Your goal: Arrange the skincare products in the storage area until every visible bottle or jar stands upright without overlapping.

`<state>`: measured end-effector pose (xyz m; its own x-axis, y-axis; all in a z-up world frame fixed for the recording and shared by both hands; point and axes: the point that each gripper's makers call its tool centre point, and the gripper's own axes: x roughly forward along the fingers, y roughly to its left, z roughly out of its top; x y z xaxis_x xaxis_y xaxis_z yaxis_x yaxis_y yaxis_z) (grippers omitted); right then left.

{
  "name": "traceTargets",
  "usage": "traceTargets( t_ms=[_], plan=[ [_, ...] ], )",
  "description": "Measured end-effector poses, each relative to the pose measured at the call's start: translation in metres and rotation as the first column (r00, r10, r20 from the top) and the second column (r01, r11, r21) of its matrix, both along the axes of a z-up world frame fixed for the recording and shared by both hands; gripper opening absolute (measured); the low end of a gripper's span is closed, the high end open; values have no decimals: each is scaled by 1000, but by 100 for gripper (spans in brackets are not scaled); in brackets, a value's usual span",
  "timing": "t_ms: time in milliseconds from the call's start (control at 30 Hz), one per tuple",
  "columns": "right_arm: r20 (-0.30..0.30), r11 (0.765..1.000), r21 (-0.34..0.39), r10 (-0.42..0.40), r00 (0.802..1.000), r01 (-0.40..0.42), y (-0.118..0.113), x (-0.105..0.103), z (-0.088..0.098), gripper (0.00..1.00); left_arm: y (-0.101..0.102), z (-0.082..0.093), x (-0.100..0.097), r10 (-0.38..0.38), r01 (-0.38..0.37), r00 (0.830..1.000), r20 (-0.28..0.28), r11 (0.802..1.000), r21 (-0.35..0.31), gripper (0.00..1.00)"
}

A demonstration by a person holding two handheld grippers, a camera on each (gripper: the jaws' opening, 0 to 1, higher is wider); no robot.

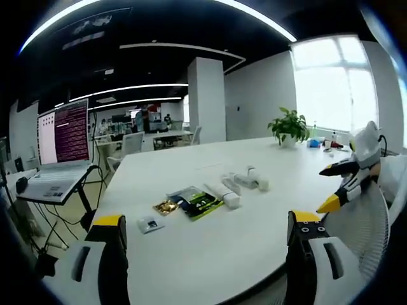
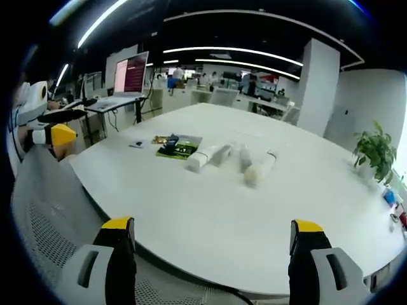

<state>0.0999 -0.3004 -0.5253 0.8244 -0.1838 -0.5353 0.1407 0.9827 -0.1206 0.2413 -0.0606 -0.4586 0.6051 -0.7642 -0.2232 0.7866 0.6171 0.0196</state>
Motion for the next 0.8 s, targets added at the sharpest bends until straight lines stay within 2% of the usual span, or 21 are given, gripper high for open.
traceTargets(
  t_ms=[800],
  plan=[
    [-30,1000,-21,0,1000,-1,1,-1,-3,100,1,-5,1,-8,8,1000,-4,1000,11,99]
  ],
)
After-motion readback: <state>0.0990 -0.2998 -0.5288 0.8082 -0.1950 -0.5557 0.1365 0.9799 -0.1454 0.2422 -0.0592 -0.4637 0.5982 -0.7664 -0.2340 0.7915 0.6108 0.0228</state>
